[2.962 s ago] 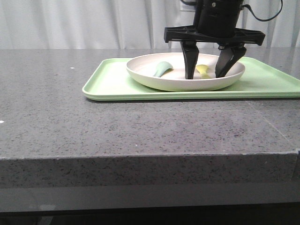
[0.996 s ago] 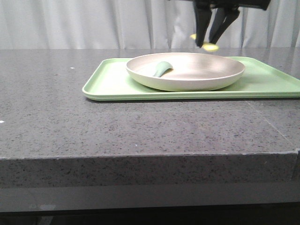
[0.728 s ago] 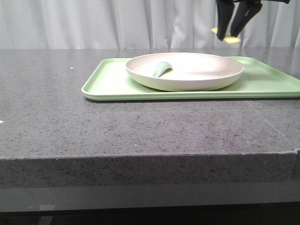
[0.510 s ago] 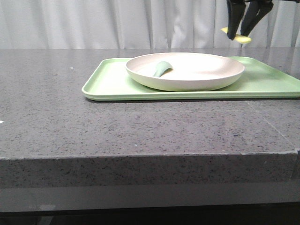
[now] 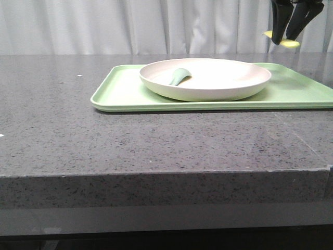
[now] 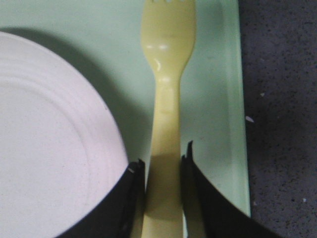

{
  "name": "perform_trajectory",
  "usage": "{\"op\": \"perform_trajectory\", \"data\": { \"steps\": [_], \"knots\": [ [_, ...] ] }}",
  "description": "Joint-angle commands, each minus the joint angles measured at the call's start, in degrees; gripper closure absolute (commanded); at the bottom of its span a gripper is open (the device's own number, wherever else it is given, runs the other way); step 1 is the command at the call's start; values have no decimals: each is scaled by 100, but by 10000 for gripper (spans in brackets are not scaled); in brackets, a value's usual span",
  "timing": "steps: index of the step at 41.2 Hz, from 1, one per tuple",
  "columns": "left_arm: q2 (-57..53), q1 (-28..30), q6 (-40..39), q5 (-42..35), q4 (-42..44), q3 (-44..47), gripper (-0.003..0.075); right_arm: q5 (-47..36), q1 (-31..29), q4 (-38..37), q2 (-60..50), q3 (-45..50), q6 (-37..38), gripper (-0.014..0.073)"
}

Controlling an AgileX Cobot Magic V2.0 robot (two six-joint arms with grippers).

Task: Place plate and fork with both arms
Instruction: 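Lower the fork onto the tray beside the plate and release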

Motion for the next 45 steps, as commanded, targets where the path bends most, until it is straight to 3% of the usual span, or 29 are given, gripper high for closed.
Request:
{"op": "perform_trajectory", "data": {
  "steps": [1, 45],
  "knots": [
    [32, -1, -44, -457, 12, -159, 739, 503, -35, -70, -228, -162, -78, 426],
    [32, -1, -44, -457, 12, -159, 739, 503, -35, -279, 204, -51, -78, 426]
  ]
}}
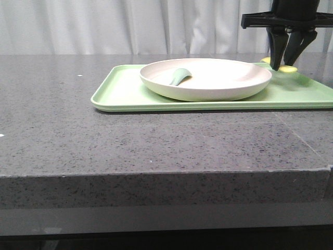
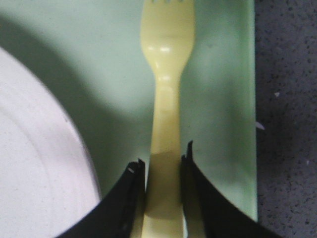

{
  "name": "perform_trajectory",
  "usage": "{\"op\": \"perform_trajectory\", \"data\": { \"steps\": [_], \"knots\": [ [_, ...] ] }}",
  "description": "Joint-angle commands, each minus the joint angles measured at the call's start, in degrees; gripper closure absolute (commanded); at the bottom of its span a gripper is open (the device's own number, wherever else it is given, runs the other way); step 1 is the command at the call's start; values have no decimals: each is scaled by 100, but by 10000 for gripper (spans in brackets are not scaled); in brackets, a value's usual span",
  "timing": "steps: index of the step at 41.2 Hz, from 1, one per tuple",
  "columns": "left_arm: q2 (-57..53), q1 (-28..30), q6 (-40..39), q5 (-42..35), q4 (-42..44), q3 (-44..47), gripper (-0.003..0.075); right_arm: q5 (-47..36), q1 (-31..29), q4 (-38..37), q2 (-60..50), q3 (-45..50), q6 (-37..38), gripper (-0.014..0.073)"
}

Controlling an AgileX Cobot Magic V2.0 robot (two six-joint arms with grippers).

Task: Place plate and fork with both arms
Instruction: 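Lower the fork onto the tray beside the plate and release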

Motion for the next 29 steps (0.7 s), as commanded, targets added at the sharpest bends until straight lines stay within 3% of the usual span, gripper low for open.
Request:
{"op": "perform_trajectory", "data": {
  "steps": [1, 29],
  "knots": [
    [32, -1, -44, -457, 12, -159, 739, 503, -35, -100, -279, -99, -65, 426],
    [32, -1, -44, -457, 12, -159, 739, 514, -35, -100, -225, -75, -65, 426]
  ]
}}
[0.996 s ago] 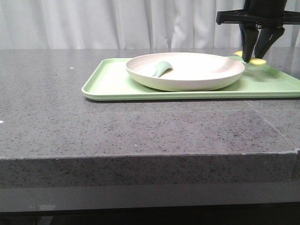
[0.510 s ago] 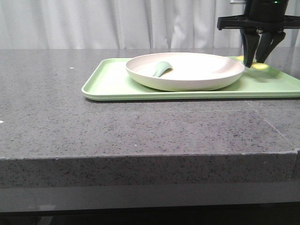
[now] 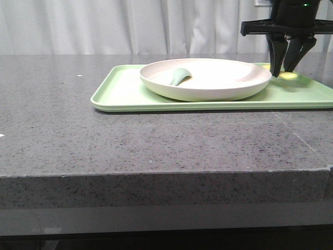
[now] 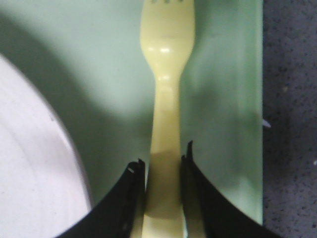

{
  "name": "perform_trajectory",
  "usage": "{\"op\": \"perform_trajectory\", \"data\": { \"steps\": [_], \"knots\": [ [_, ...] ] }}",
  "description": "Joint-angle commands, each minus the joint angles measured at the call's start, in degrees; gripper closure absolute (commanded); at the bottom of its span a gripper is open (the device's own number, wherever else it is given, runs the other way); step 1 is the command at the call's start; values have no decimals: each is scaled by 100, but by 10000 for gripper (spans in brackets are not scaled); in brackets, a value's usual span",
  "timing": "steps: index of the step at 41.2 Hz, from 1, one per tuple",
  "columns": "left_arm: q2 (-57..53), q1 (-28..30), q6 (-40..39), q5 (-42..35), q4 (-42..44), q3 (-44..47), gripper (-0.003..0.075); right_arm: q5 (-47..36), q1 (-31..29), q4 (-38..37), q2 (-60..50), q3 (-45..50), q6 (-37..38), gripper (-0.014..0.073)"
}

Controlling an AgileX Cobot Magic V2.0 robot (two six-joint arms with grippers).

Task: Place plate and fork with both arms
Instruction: 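Lower the fork onto the tray beside the plate and release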

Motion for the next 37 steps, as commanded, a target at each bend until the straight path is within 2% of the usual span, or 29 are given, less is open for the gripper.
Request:
{"op": "perform_trajectory", "data": {
  "steps": [1, 25, 37],
  "knots": [
    [32, -1, -44, -457, 12, -159, 739, 514, -35, -95, -322, -116, -52, 426],
    [32, -1, -44, -457, 12, -159, 739, 514, -35, -95, -234, -97, -52, 421],
    [32, -1, -44, -457, 12, -159, 739, 514, -35, -95, -234, -97, -52, 293]
  ]
}}
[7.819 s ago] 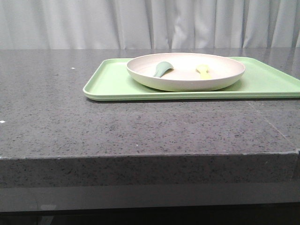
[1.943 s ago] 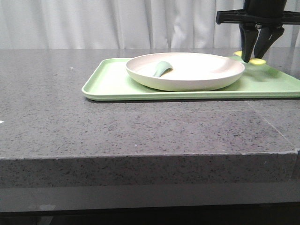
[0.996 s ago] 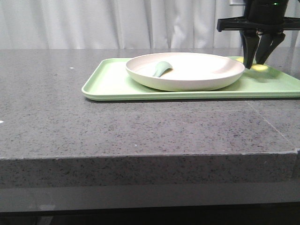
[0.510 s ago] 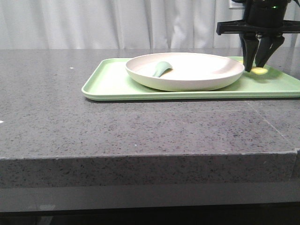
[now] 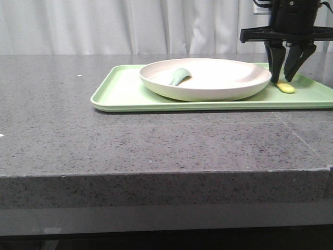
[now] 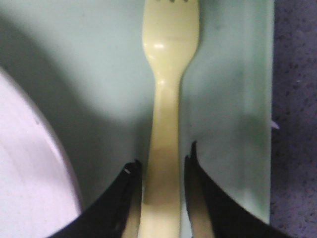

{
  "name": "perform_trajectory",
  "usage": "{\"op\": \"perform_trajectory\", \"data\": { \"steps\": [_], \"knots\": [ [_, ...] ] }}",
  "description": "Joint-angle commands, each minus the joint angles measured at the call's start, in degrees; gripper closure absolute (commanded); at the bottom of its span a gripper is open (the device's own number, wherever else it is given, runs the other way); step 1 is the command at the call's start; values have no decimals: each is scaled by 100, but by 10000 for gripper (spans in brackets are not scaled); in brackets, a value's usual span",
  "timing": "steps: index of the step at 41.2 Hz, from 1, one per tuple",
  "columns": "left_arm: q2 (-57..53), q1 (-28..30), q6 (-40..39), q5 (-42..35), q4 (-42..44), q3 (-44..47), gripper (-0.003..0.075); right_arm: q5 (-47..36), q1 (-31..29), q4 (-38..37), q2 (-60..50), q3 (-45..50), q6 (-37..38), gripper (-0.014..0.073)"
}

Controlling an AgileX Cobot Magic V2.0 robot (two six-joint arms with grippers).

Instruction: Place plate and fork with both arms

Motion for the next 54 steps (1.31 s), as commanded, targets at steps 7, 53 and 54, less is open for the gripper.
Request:
{"op": "perform_trajectory", "data": {
  "steps": [7, 53, 54],
  "knots": [
    [32, -1, -44, -457, 12, -159, 739, 524, -35, -100, -331, -135, -40, 163],
    [32, -1, -44, -457, 12, -159, 739, 524, -35, 8, -1481, -258, -99, 655],
    [32, -1, -44, -457, 12, -159, 739, 524, -35, 15, -1513, -258, -99, 655]
  ]
}}
